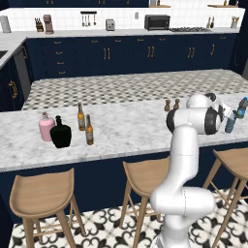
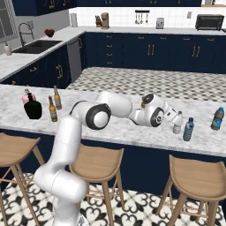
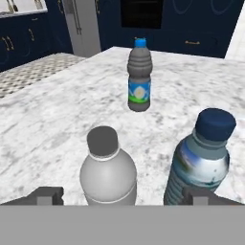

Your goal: Move the plastic bottles in the middle to the plastics group, and the glass bottles in the middle to the glass group.

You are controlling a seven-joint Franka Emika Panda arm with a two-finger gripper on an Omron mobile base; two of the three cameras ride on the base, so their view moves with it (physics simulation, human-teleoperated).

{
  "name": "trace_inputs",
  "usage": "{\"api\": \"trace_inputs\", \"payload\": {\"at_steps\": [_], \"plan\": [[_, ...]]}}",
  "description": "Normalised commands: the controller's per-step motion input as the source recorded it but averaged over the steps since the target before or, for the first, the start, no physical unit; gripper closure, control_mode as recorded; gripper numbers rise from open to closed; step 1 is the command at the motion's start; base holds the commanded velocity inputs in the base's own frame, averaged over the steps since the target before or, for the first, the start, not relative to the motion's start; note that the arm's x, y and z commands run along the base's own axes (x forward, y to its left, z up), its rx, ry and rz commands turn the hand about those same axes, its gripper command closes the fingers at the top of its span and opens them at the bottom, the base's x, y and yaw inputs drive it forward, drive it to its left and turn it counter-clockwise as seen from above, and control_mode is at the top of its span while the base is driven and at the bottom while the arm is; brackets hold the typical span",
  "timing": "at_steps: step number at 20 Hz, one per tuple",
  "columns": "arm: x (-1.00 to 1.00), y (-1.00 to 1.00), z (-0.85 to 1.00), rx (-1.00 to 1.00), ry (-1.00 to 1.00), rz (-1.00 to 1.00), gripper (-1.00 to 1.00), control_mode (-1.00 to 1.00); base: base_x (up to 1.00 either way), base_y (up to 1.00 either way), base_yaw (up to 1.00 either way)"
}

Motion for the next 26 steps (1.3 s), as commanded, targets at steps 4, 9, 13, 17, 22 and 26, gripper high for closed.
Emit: {"api": "trace_inputs", "payload": {"at_steps": [4, 9, 13, 17, 22, 26], "plan": [[-0.16, 0.42, 0.24, 0.0, 0.0, 0.0, -1.0, -1.0, 0.0, 0.0, 0.0], [-0.3, 0.55, 0.47, 0.0, 0.0, 0.0, -1.0, -1.0, 0.0, 0.0, 0.0], [-0.43, 0.82, 0.53, 0.0, 0.0, 0.02, -1.0, -1.0, 0.0, 0.0, 0.0], [-0.49, 0.96, 0.52, 0.0, 0.02, 0.1, -1.0, -1.0, 0.0, 0.0, 0.0], [-0.33, 1.0, 0.52, 0.0, 0.03, 0.13, -1.0, -1.0, 0.0, 0.0, 0.0], [-0.02, 1.0, 0.64, 0.0, 0.08, 0.21, -1.0, -1.0, 0.0, 0.0, 0.0]]}}
